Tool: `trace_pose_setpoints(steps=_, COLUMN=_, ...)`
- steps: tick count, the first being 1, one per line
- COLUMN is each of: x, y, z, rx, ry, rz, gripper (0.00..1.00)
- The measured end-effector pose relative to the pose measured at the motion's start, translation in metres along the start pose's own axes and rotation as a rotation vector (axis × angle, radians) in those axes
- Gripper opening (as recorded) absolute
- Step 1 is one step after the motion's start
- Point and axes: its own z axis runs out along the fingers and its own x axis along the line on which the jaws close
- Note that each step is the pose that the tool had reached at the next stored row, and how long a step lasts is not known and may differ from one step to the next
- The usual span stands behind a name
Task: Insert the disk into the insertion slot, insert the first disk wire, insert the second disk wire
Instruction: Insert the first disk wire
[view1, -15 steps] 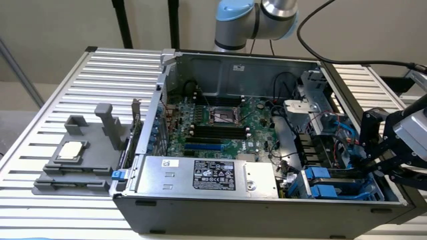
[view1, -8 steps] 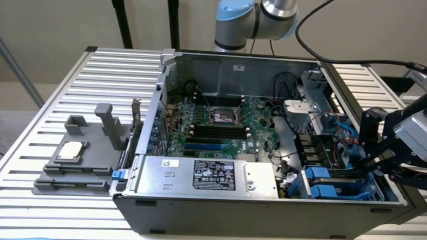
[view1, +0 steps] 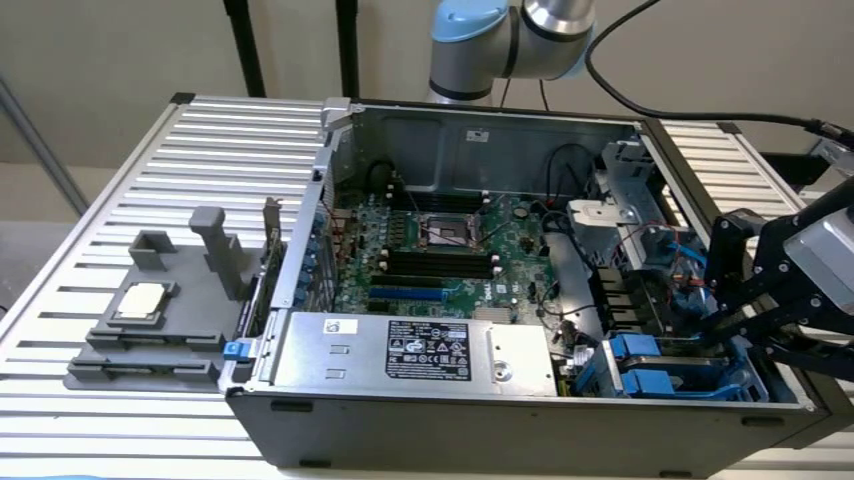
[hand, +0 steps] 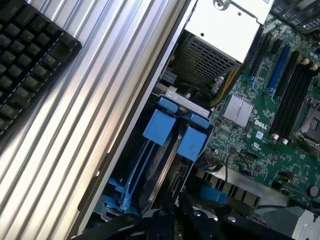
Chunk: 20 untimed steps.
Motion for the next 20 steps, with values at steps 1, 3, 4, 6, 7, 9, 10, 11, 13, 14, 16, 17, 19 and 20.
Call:
trace_pose_setpoints(steps=1, x=0.0, y=0.0, z=0.0, rx=-0.0093, ry=-0.0045, rz=0.004, gripper=0.17)
trace_pose_setpoints(steps=3, x=-0.0001, y=0.0, z=-0.0001, rx=-0.0171, ry=-0.0091, rz=0.012, gripper=0.17)
trace_pose_setpoints(steps=4, x=-0.0001, y=0.0001, z=0.0, rx=-0.0175, ry=-0.01, rz=0.019, gripper=0.17)
trace_pose_setpoints(steps=6, x=0.0, y=-0.0001, z=0.0001, rx=-0.0157, ry=-0.0091, rz=0.036, gripper=0.17)
trace_pose_setpoints(steps=7, x=0.0001, y=0.0, z=0.0001, rx=-0.014, ry=-0.0082, rz=0.046, gripper=0.17)
trace_pose_setpoints(steps=9, x=0.0, y=-0.0001, z=0.0001, rx=-0.0107, ry=-0.0057, rz=0.07, gripper=0.17)
trace_pose_setpoints(steps=10, x=0.0, y=0.0, z=0.0001, rx=-0.0091, ry=-0.0042, rz=0.082, gripper=0.17)
trace_pose_setpoints(steps=11, x=0.0, y=-0.0001, z=0.0, rx=-0.0083, ry=-0.0014, rz=0.094, gripper=0.17)
trace_pose_setpoints(steps=13, x=0.0, y=-0.0001, z=0.0002, rx=-0.0084, ry=0.0076, rz=0.113, gripper=0.17)
trace_pose_setpoints(steps=14, x=0.0001, y=-0.0001, z=0.0003, rx=-0.0085, ry=0.012, rz=0.123, gripper=0.17)
trace_pose_setpoints(steps=16, x=0.0001, y=-0.0001, z=0.0005, rx=-0.0086, ry=0.0208, rz=0.142, gripper=0.17)
trace_pose_setpoints(steps=17, x=0.0001, y=-0.0001, z=0.0006, rx=-0.0085, ry=0.0247, rz=0.152, gripper=0.17)
trace_pose_setpoints(steps=19, x=0.0002, y=-0.0001, z=0.001, rx=-0.0075, ry=0.0309, rz=0.172, gripper=0.17)
trace_pose_setpoints(steps=20, x=0.0003, y=-0.0001, z=0.0013, rx=-0.0071, ry=0.0343, rz=0.182, gripper=0.17)
